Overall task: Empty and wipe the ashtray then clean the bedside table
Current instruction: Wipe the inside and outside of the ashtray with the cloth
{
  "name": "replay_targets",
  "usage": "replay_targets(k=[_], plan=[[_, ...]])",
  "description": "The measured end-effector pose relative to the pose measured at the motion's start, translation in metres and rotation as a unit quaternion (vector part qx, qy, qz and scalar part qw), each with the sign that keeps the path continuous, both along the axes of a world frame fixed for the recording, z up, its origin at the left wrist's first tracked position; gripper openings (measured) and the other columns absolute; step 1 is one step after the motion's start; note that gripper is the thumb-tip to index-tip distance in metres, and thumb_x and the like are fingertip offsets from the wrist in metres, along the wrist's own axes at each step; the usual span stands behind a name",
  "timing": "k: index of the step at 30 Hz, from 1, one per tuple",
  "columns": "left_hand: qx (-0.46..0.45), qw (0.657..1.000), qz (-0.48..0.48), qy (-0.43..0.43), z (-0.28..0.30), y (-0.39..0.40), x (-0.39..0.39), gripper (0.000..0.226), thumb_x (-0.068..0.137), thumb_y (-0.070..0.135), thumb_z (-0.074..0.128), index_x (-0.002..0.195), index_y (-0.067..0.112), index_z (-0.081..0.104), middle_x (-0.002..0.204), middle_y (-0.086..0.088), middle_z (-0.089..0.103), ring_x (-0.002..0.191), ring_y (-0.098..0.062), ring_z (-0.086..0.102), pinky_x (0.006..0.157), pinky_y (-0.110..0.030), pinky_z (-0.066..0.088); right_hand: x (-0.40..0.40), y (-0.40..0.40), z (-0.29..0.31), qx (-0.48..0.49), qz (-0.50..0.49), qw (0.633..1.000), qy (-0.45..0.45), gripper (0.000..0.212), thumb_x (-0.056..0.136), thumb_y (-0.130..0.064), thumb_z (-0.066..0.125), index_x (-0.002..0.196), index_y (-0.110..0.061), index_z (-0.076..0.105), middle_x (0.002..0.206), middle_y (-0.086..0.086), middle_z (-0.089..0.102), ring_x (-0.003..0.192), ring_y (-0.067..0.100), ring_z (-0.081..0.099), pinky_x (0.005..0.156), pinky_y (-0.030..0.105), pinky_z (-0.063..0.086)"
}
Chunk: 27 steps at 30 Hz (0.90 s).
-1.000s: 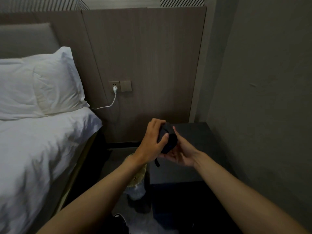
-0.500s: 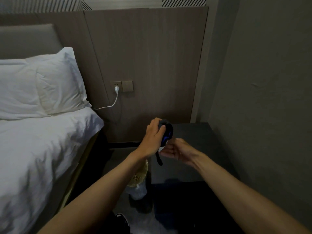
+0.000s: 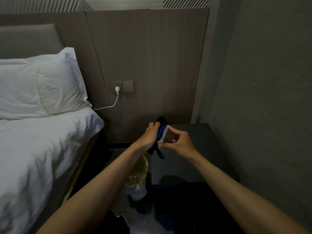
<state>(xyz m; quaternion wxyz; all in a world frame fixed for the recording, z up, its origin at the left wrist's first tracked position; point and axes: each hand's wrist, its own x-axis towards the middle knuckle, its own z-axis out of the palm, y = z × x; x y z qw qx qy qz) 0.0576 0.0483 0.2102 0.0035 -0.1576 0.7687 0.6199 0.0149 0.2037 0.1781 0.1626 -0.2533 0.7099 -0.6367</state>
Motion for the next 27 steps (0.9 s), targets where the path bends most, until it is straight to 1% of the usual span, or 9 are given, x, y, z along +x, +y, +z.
replay_targets(k=[2,4,7,10,15,18,21,24,27], plan=[[0.018,1.0,0.001,-0.018,0.002,-0.002,-0.003,0.07,0.084,0.067,0.035,0.129,0.014,0.043,0.123,-0.014,0.058,0.108,-0.029,0.06,0.104,-0.05,0.048,-0.003,0.0,0.001,0.049,0.008,0.998,0.041,0.101,0.063,-0.01,0.093,0.15,-0.008,0.041,0.139,0.004,0.06,0.124,0.01,0.06,0.099,0.022,0.051],[0.042,0.998,0.004,-0.041,0.004,-0.006,-0.006,0.072,0.085,0.064,0.038,0.131,0.01,0.045,0.117,-0.013,0.06,0.099,-0.027,0.062,0.094,-0.044,0.051,-0.004,0.0,0.001,0.092,0.015,0.992,0.085,0.102,0.063,-0.013,0.093,0.151,-0.009,0.04,0.14,0.003,0.058,0.126,0.011,0.058,0.103,0.02,0.049],[0.076,0.995,0.013,-0.059,0.006,-0.007,-0.009,0.053,0.096,0.056,0.04,0.111,0.008,0.06,0.088,-0.011,0.063,0.083,-0.027,0.06,0.081,-0.041,0.047,0.002,-0.004,0.001,0.108,-0.004,0.983,0.151,0.095,0.064,-0.013,0.093,0.146,-0.008,0.046,0.135,0.001,0.06,0.119,0.008,0.059,0.094,0.006,0.047],[0.124,0.99,0.028,-0.059,0.012,-0.007,-0.007,0.043,0.099,0.048,0.042,0.097,0.011,0.061,0.082,-0.01,0.059,0.081,-0.027,0.057,0.078,-0.04,0.046,0.004,-0.008,-0.001,0.081,-0.027,0.977,0.195,0.095,0.066,-0.013,0.092,0.147,-0.01,0.045,0.133,0.001,0.062,0.118,0.004,0.058,0.091,0.005,0.046],[0.158,0.986,0.032,-0.043,0.01,-0.006,-0.005,0.037,0.102,0.041,0.041,0.089,0.011,0.059,0.073,-0.007,0.057,0.066,-0.02,0.054,0.066,-0.034,0.043,0.008,-0.012,-0.003,0.046,-0.036,0.985,0.164,0.101,0.065,-0.008,0.092,0.151,-0.009,0.038,0.139,-0.002,0.056,0.121,-0.003,0.055,0.096,0.007,0.044],[0.125,0.992,0.035,-0.003,0.004,-0.002,-0.005,0.047,0.096,0.051,0.041,0.11,0.01,0.06,0.086,-0.009,0.067,0.079,-0.024,0.064,0.08,-0.04,0.051,0.005,-0.011,-0.002,0.011,-0.038,0.993,0.107,0.095,0.067,-0.009,0.091,0.149,-0.012,0.043,0.136,0.002,0.061,0.118,0.004,0.062,0.1,0.023,0.052],[0.085,0.996,0.019,0.036,0.005,0.001,-0.002,0.053,0.092,0.056,0.041,0.118,0.014,0.057,0.1,-0.01,0.067,0.093,-0.026,0.065,0.094,-0.045,0.05,0.001,-0.006,0.003,0.0,-0.026,0.996,0.09,0.081,0.07,-0.015,0.089,0.142,-0.012,0.053,0.125,0.001,0.068,0.113,0.007,0.066,0.093,0.022,0.055],[0.03,0.997,-0.01,0.071,0.009,0.006,-0.002,0.048,0.088,0.059,0.041,0.103,0.017,0.057,0.103,-0.013,0.06,0.093,-0.025,0.059,0.09,-0.04,0.046,0.003,-0.002,0.007,-0.038,-0.024,0.998,0.035,0.051,0.077,-0.016,0.084,0.125,-0.012,0.067,0.112,-0.001,0.074,0.104,0.01,0.07,0.084,0.021,0.056],[-0.001,0.994,-0.01,0.106,0.014,0.01,-0.003,0.026,0.103,0.039,0.039,0.084,0.024,0.05,0.091,-0.003,0.05,0.081,-0.016,0.051,0.078,-0.034,0.04,0.004,0.0,0.005,-0.066,-0.018,0.998,-0.009,0.02,0.082,-0.023,0.077,0.102,-0.02,0.072,0.094,-0.004,0.077,0.095,0.014,0.072,0.082,0.027,0.059]])
